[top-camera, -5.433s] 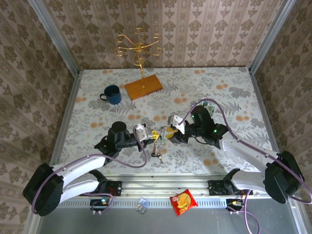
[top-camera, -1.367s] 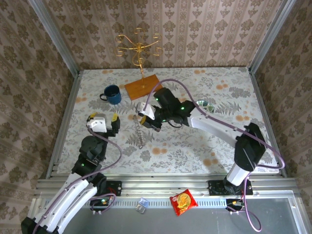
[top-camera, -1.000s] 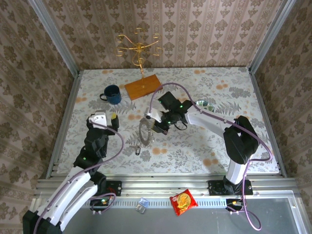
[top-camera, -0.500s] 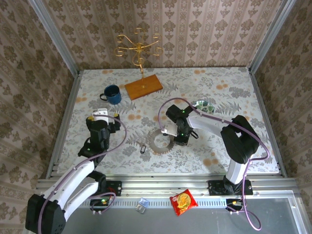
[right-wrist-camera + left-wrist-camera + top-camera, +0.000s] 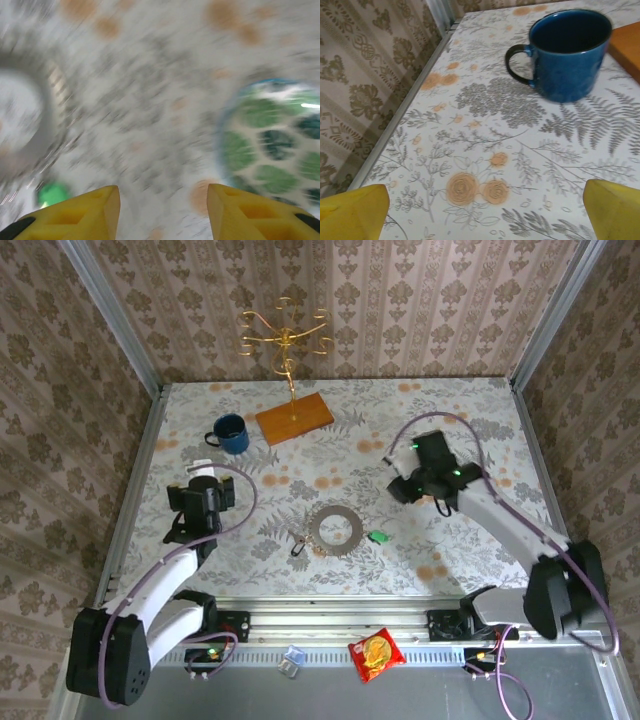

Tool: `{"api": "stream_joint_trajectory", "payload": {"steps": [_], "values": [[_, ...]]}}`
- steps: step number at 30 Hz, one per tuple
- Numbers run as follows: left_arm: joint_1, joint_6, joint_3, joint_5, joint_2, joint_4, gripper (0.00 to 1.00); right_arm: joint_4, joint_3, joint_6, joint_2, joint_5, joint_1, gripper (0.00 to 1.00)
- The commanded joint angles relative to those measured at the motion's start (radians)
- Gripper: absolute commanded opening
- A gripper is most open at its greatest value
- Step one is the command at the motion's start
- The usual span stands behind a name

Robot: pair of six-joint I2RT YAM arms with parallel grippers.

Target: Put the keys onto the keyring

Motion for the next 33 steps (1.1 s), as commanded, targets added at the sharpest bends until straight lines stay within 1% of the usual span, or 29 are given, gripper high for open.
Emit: {"api": "stream_joint_trajectory", "payload": {"steps": [1,4,5,8,10,11,12,13,15,16,17,19,20,22,23,24,25,26,28,29,31,33], "values": [[0.057,0.069,-0.013,0.041,0.029,0.120,1.00,0.378,-0.163,0.146,-0.060,0.036,-0.065,0.52],[0.117,0.083,-0.050,0.104,0.079,0.230,1.00,0.660,-0.323,0.146,-0.046,0.091,-0.124,0.52],[0.133,0.088,-0.056,0.137,0.099,0.267,1.00,0.764,-0.372,0.162,-0.023,0.086,-0.153,0.52],[0.150,0.091,-0.069,0.181,0.168,0.369,1.00,1.089,-0.476,0.238,0.086,0.061,-0.224,0.52],[0.153,0.102,-0.086,0.192,0.223,0.469,1.00,1.177,-0.484,0.272,0.179,0.072,-0.248,0.49],[0.157,0.109,-0.095,0.201,0.253,0.524,1.00,1.189,-0.492,0.303,0.183,0.078,-0.272,0.48],[0.159,0.125,-0.098,0.207,0.289,0.579,1.00,1.236,-0.514,0.324,0.189,0.030,-0.305,0.48],[0.159,0.121,-0.094,0.221,0.305,0.597,1.00,1.298,-0.541,0.330,0.207,-0.011,-0.323,0.48],[0.167,0.139,-0.092,0.258,0.352,0.672,1.00,1.437,-0.574,0.330,0.275,-0.034,-0.328,0.50],[0.168,0.145,-0.091,0.261,0.375,0.709,1.00,1.427,-0.570,0.328,0.272,-0.039,-0.328,0.50],[0.171,0.147,-0.093,0.269,0.401,0.754,1.00,1.350,-0.551,0.324,0.248,-0.042,-0.328,0.50],[0.179,0.144,-0.097,0.279,0.476,0.846,1.00,1.332,-0.529,0.313,0.263,-0.077,-0.328,0.51],[0.180,0.140,-0.101,0.293,0.516,0.881,1.00,1.287,-0.513,0.308,0.255,-0.086,-0.328,0.52],[0.180,0.164,-0.120,0.305,0.614,1.018,1.00,1.302,-0.514,0.317,0.262,-0.083,-0.332,0.54],[0.175,0.167,-0.127,0.293,0.625,1.051,1.00,1.282,-0.509,0.316,0.256,-0.082,-0.332,0.55],[0.181,0.135,-0.116,0.299,0.585,0.955,1.00,1.285,-0.509,0.320,0.261,-0.082,-0.334,0.57],[0.191,0.121,-0.097,0.295,0.586,0.922,1.00,1.284,-0.506,0.324,0.261,-0.079,-0.335,0.59],[0.198,0.130,-0.081,0.287,0.605,0.932,1.00,1.267,-0.500,0.329,0.259,-0.068,-0.337,0.60],[0.195,0.125,-0.057,0.305,0.588,0.855,1.00,1.258,-0.494,0.339,0.260,-0.038,-0.337,0.64],[0.192,0.142,-0.049,0.304,0.601,0.867,1.00,1.257,-0.492,0.344,0.262,-0.027,-0.337,0.65],[0.189,0.135,-0.027,0.308,0.591,0.806,1.00,1.254,-0.490,0.348,0.262,-0.022,-0.337,0.66],[0.186,0.151,-0.042,0.307,0.599,0.850,1.00,1.253,-0.491,0.347,0.262,-0.022,-0.337,0.67]]}}
